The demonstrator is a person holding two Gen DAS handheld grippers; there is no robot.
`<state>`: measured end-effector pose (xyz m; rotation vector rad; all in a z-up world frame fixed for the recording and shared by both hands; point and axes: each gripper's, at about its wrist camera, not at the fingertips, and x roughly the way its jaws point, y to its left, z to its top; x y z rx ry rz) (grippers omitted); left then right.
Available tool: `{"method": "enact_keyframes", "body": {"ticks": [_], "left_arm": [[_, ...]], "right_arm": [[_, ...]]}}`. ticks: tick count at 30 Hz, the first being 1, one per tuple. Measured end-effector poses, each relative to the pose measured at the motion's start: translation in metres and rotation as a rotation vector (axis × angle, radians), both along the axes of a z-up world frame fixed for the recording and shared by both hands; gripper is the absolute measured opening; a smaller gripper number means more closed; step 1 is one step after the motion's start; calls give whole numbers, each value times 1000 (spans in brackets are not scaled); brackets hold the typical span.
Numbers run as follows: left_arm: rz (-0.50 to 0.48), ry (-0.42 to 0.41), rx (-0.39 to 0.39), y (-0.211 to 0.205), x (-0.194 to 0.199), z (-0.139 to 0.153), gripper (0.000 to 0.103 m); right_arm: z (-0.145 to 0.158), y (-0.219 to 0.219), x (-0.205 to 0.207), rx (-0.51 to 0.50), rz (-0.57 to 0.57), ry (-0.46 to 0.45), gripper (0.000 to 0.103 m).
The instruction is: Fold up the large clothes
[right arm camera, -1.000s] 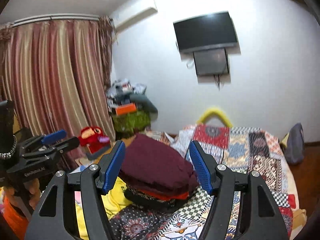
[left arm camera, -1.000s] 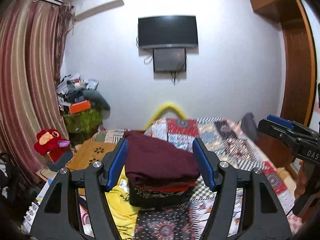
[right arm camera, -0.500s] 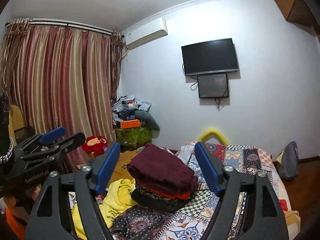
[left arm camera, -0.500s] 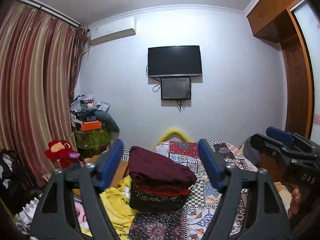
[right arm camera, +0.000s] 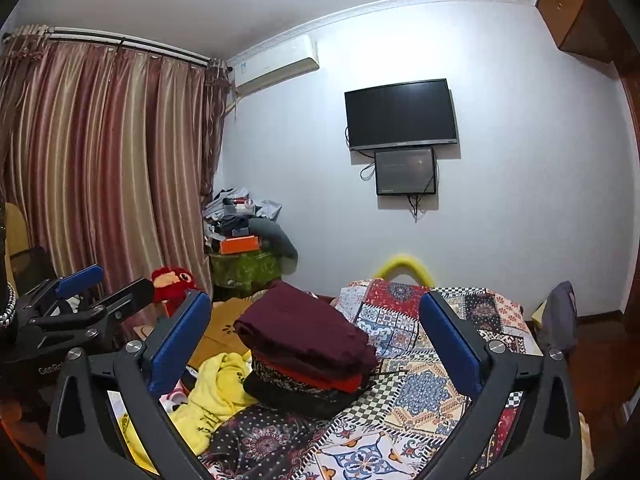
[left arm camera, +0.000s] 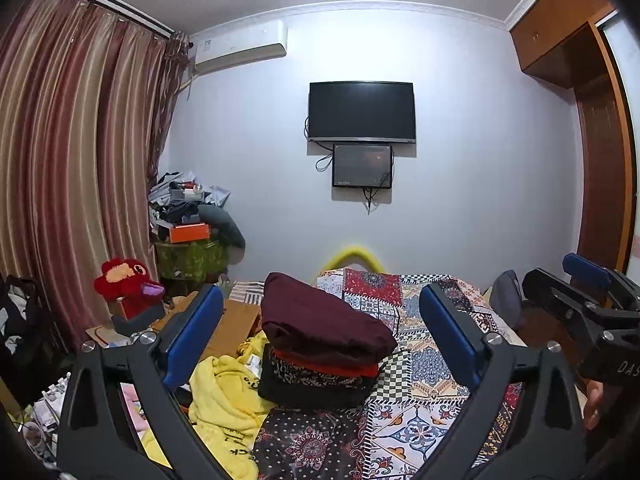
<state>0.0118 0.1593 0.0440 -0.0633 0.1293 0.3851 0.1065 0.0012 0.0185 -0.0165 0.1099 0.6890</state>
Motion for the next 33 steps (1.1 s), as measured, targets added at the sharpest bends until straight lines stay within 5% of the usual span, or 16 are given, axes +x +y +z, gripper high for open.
{"method": "enact_keyframes", "body": {"ticks": [33], "left_arm": [[-21, 51, -8, 6, 12, -14, 99]], "right_arm": [[-6, -8, 6, -16, 8, 66, 103]]}}
